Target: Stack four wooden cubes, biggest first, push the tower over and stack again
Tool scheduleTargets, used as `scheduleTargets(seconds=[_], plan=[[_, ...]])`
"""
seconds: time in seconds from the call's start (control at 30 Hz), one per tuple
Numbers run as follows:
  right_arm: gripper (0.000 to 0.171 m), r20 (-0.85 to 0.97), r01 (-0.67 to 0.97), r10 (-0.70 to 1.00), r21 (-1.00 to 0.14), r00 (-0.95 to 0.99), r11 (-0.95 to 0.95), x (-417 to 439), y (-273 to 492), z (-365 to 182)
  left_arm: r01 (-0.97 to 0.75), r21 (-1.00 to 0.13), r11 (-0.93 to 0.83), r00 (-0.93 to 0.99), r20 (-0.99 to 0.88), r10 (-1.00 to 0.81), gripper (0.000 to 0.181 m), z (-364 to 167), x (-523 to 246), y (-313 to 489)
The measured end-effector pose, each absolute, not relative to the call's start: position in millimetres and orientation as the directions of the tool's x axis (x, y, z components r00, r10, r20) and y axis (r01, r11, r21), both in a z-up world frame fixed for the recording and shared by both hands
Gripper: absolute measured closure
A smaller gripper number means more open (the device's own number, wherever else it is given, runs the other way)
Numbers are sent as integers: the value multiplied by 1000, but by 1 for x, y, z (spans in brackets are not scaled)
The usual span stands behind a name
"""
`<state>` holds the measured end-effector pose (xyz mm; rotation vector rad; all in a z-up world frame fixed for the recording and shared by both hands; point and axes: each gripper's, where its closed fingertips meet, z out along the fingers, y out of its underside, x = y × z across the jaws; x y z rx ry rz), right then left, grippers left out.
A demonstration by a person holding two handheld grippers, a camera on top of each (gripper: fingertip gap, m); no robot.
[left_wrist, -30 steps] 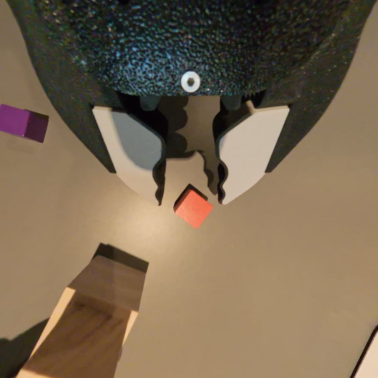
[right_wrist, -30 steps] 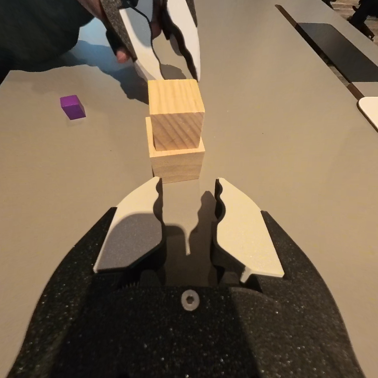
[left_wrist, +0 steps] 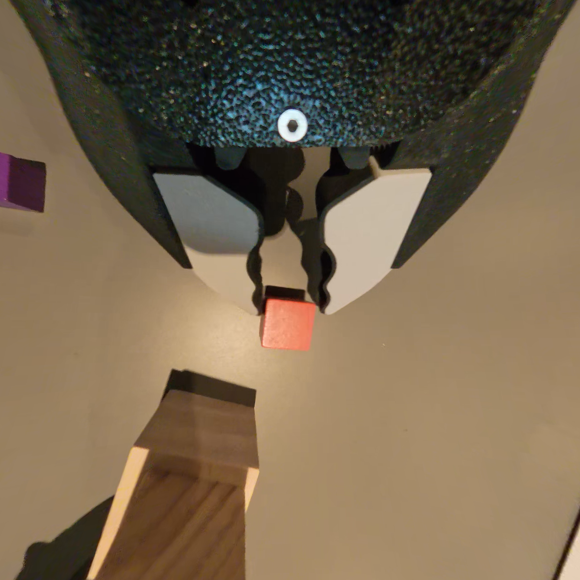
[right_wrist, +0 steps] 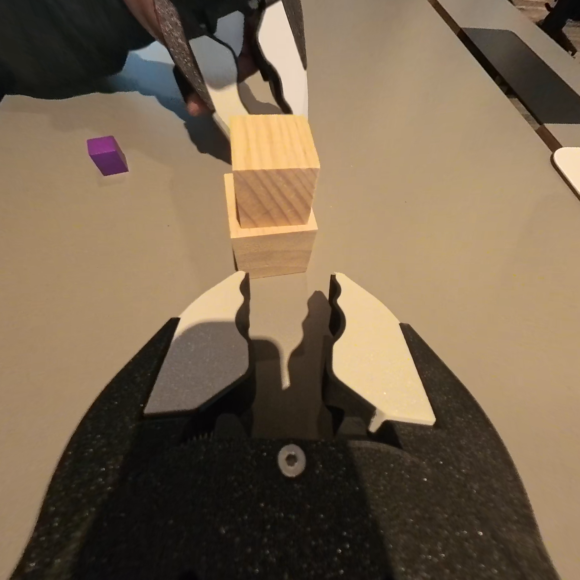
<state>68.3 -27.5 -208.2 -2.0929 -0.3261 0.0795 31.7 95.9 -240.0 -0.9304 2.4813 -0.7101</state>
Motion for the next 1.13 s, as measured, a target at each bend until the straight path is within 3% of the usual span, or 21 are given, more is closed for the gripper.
scheduleTargets(seconds=[0.2, 0.5, 0.77, 1.13], plan=[[123, 80, 205, 265, -848, 961, -489, 68, -28, -209, -443, -659, 607, -698, -172, -695, 153, -226, 41, 92], [123, 78, 197, 252, -849, 965, -490, 70, -27, -209, -172, -844, 508, -795, -185, -578, 153, -149, 33, 56], [123, 75, 192, 248, -850, 966, -491, 71, -27, -208, -163, -736, 657, -890, -178, -420, 153, -127, 46, 23], [123, 84, 204, 256, -848, 963, -489, 69, -27, -209, -221, -687, 692, -903, -124, -411, 153, -144, 48, 5]])
